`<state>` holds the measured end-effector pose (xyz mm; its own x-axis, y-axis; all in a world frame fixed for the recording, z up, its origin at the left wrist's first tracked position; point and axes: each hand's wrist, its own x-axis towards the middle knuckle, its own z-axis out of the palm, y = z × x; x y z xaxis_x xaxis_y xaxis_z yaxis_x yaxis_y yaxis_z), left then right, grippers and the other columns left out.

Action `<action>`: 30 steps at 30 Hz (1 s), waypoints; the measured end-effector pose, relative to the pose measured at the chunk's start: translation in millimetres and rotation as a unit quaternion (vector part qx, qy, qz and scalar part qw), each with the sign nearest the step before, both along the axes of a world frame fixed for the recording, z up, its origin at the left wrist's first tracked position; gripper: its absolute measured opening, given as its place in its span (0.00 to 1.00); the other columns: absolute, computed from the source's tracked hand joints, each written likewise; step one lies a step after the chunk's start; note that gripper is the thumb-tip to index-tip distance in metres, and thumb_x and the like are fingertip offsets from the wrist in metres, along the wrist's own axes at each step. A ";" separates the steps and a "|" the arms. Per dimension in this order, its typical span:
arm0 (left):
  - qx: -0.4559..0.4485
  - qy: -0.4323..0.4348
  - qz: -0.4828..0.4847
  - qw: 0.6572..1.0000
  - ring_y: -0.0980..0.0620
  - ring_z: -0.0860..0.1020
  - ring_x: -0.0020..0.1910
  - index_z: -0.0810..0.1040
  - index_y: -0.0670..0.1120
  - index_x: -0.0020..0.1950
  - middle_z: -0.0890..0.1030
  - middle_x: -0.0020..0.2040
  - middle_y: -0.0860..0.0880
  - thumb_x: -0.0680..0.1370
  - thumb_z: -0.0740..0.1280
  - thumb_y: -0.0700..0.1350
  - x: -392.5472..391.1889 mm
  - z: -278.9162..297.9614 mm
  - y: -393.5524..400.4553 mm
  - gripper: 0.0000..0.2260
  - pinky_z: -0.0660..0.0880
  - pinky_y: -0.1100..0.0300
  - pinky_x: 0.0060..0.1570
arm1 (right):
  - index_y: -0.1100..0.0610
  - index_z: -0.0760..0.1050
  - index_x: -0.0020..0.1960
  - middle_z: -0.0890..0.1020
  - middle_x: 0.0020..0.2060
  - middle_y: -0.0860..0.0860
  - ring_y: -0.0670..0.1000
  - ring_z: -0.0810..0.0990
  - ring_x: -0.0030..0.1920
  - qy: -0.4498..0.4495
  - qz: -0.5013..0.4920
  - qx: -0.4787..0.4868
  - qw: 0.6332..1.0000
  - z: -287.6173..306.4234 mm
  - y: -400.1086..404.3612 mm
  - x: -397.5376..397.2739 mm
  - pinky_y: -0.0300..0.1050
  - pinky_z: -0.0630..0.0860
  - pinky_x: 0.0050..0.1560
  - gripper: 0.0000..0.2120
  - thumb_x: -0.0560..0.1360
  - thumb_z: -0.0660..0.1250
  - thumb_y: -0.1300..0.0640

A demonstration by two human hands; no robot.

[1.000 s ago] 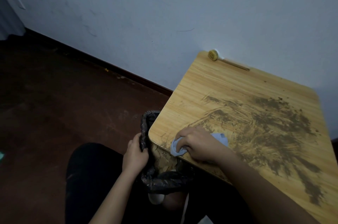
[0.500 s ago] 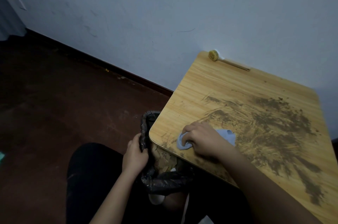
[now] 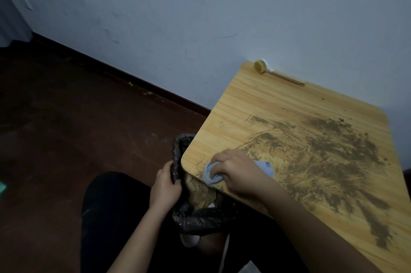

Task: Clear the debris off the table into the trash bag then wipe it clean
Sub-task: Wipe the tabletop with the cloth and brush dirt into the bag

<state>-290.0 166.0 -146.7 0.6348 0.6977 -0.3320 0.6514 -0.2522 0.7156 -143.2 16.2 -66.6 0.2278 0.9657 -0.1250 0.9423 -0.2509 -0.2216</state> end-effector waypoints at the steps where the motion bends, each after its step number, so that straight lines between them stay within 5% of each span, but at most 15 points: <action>1: -0.001 0.001 0.002 1.000 0.46 0.74 0.62 0.62 0.52 0.74 0.68 0.68 0.47 0.77 0.64 0.41 -0.7 -0.1 0.2 0.26 0.71 0.56 0.54 | 0.47 0.80 0.52 0.77 0.58 0.46 0.53 0.72 0.55 -0.016 -0.021 0.000 1.000 0.9 1.1 3.4 0.48 0.65 0.48 0.17 0.76 0.60 0.65; 8: 0.005 -0.006 0.005 1.000 0.45 0.74 0.62 0.63 0.52 0.73 0.70 0.66 0.46 0.77 0.64 0.41 -1.0 -1.2 0.7 0.25 0.70 0.56 0.54 | 0.46 0.78 0.58 0.74 0.58 0.50 0.56 0.70 0.53 -0.094 -0.047 -0.064 0.992 -5.2 11.4 5.2 0.47 0.58 0.45 0.19 0.76 0.60 0.66; 21: -0.004 -0.004 0.000 1.000 0.46 0.74 0.61 0.62 0.53 0.73 0.69 0.67 0.48 0.77 0.64 0.41 -0.2 -3.5 3.6 0.25 0.71 0.56 0.52 | 0.46 0.80 0.59 0.75 0.58 0.49 0.55 0.70 0.52 -0.032 0.024 -0.048 0.998 -3.0 15.5 -12.0 0.47 0.62 0.45 0.17 0.78 0.60 0.63; 30: 0.006 -0.006 0.009 1.000 0.45 0.73 0.62 0.63 0.52 0.73 0.69 0.67 0.47 0.76 0.64 0.41 -1.1 -3.1 4.5 0.26 0.71 0.55 0.56 | 0.51 0.78 0.57 0.74 0.54 0.52 0.56 0.69 0.51 -0.099 -0.127 -0.049 0.986 10.5 39.4 26.0 0.47 0.59 0.45 0.15 0.77 0.59 0.63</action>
